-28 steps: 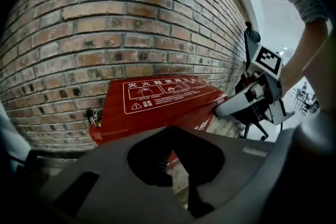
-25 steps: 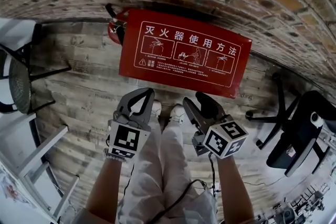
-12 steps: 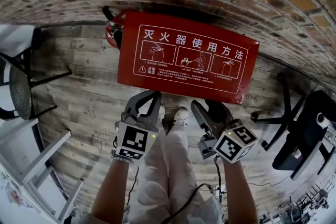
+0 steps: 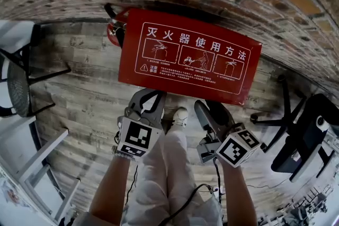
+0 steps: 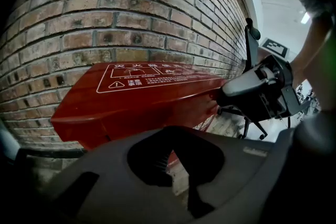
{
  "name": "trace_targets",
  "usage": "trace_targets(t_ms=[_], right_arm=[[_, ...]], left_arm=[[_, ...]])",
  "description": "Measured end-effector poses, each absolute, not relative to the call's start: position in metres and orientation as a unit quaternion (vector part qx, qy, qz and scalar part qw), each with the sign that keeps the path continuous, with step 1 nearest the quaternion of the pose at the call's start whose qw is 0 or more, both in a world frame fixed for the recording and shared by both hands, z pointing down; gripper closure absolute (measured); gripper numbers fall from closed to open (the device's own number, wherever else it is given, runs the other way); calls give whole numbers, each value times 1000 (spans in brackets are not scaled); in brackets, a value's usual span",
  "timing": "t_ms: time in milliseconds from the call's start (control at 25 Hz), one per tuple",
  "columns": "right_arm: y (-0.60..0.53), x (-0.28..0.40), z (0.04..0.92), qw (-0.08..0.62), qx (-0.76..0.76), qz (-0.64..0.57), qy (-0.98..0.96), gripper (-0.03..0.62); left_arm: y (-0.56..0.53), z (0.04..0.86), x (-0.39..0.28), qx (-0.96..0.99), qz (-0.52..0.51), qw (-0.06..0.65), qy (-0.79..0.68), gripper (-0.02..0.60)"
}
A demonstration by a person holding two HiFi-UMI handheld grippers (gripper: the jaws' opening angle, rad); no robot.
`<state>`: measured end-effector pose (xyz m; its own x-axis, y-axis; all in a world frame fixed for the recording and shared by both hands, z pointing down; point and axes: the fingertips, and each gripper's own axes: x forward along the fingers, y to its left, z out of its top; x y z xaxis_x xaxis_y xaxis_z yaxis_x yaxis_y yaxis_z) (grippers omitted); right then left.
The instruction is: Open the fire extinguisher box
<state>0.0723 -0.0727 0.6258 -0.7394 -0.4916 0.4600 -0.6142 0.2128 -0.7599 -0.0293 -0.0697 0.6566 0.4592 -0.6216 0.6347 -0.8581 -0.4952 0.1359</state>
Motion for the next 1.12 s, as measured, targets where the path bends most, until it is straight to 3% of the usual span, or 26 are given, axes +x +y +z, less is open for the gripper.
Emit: trace_targets(t_ms=[120, 440, 1120], right_arm=[[-72, 74, 618, 56, 356, 513, -779, 411], [-69, 74, 606, 64, 346, 511, -784, 398], [-102, 78, 519, -3, 355, 480, -802, 442]], left_arm=[[-70, 656, -25, 826, 260, 224, -446, 581], [-72, 653, -17, 831, 259, 222, -440, 581], [-72, 642, -11, 833, 274, 223, -425, 581]])
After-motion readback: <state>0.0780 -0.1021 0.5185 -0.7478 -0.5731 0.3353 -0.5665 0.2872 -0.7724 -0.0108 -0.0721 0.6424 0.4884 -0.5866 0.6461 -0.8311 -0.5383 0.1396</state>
